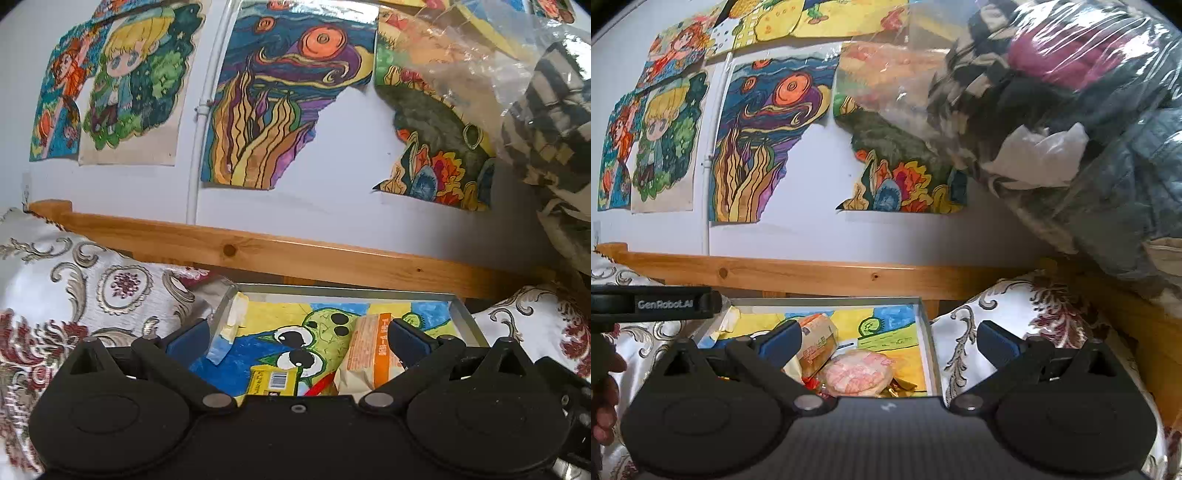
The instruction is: Organize snacks
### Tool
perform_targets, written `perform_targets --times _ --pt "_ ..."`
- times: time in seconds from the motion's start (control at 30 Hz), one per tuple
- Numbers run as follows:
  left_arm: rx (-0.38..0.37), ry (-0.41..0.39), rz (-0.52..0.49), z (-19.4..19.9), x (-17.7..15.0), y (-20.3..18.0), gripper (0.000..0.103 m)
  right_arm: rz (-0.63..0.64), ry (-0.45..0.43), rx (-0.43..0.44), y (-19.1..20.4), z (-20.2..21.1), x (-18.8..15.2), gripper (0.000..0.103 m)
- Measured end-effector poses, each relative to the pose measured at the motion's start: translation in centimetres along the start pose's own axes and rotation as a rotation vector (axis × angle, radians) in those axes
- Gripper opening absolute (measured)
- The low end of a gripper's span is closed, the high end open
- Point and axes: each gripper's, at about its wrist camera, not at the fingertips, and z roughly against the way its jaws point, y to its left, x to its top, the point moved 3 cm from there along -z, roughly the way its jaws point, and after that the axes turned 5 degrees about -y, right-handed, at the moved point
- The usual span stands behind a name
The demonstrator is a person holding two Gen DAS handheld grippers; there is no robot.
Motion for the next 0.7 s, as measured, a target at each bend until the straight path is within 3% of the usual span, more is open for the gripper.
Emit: perform_targets --times 0.37,0.7 --pt "-0.028 -0.046 -0.013 5.9 0.0 0.7 0.102 0.054 -0.014 -0.019 0.3 6.2 -0.4 0.103" --pt "-0.033 -0.06 -0.015 10.6 -0.6 2.2 0.102 -0.019 -0.051 -0.054 -0.3 11.3 -0.7 0.103"
